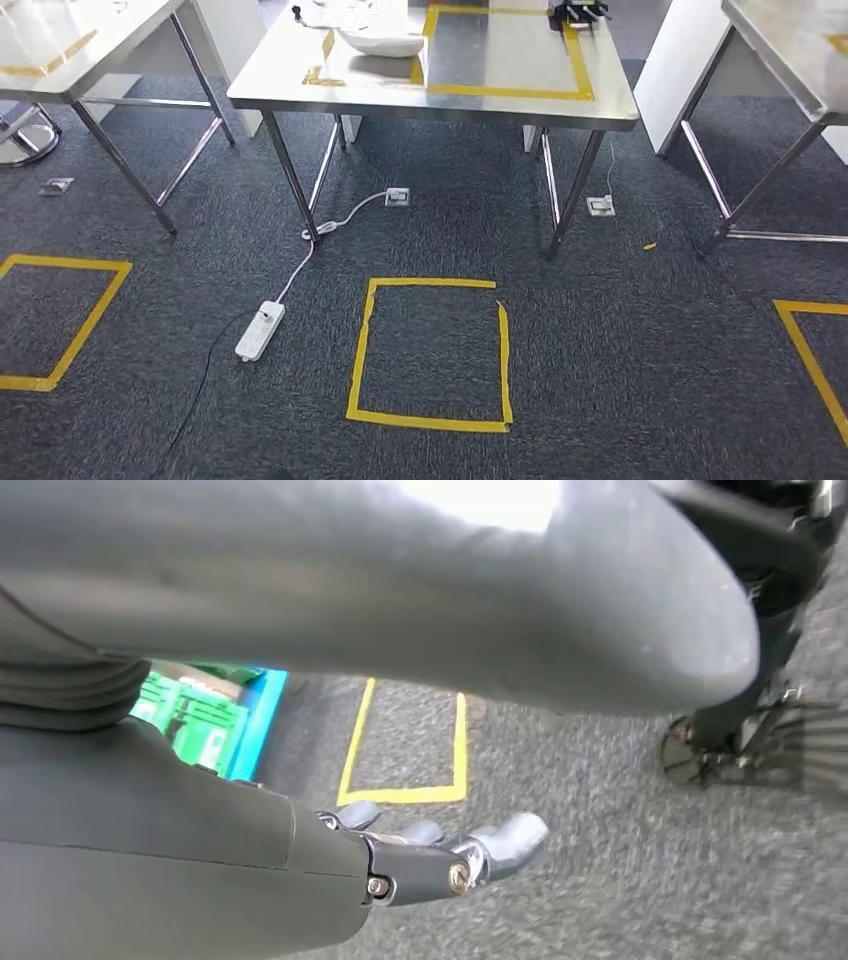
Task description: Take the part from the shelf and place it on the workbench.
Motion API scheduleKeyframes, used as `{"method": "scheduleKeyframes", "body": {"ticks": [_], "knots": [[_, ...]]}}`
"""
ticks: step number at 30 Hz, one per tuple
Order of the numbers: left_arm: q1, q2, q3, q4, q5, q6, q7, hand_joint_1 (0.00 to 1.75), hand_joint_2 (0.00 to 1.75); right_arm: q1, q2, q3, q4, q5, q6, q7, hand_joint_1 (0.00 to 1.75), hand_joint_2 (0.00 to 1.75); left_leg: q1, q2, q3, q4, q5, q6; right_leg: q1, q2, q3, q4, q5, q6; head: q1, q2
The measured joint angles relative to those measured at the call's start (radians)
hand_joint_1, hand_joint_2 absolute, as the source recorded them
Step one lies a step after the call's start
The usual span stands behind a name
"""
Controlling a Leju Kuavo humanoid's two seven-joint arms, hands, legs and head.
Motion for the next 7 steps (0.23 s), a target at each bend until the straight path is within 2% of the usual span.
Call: {"method": "scheduleKeyframes", "body": {"ticks": [1, 2, 3, 5, 6, 7], "knots": [[0.001, -0.002, -0.004, 0.0, -0.003, 0.002, 0.01, 0.0, 0.0, -0.002, 0.0, 0.0, 0.0, -0.001, 0.0, -0.003, 0.0, 0.0, 0.001, 0.003, -0.007, -0.002, 0.011, 0.006, -0.002, 0.003, -0.003, 0.001, 0.001, 0.007, -0.001, 0.0], [0.002, -0.003, -0.008, 0.001, -0.006, 0.004, 0.017, 0.0, 0.0, -0.002, 0.0, 0.0, 0.0, -0.001, 0.0, -0.005, 0.0, 0.0, 0.003, 0.005, -0.017, -0.003, 0.025, 0.014, -0.004, 0.006, -0.008, 0.012, -0.018, 0.015, -0.001, 0.0], [0.004, -0.004, -0.012, 0.001, -0.008, 0.008, 0.021, 0.0, 0.0, 0.0, 0.001, 0.0, 0.0, -0.001, 0.0, -0.007, 0.0, 0.0, 0.007, 0.007, -0.031, -0.006, 0.04, 0.019, -0.006, 0.009, -0.018, 0.042, -0.059, 0.022, 0.001, 0.0], [0.006, -0.004, -0.015, 0.001, -0.009, 0.012, 0.023, 0.0, 0.0, 0.004, 0.003, 0.0, 0.0, -0.001, 0.0, -0.009, 0.0, 0.0, 0.01, 0.007, -0.066, -0.005, 0.069, 0.023, -0.017, 0.013, -0.043, 0.155, -0.174, 0.036, 0.004, 0.0], [0.007, -0.004, -0.016, 0.001, -0.01, 0.013, 0.023, 0.0, 0.0, 0.005, 0.004, 0.0, 0.0, -0.001, 0.0, -0.009, 0.0, 0.0, 0.011, 0.007, -0.085, -0.003, 0.083, 0.021, -0.022, 0.013, -0.052, 0.219, -0.212, 0.042, 0.005, 0.0], [0.008, -0.004, -0.016, 0.001, -0.01, 0.013, 0.023, 0.0, 0.0, 0.005, 0.004, 0.0, 0.0, -0.001, 0.0, -0.009, 0.0, 0.0, 0.011, 0.007, -0.094, -0.002, 0.09, 0.02, -0.025, 0.013, -0.057, 0.254, -0.229, 0.046, 0.005, 0.0]]}}
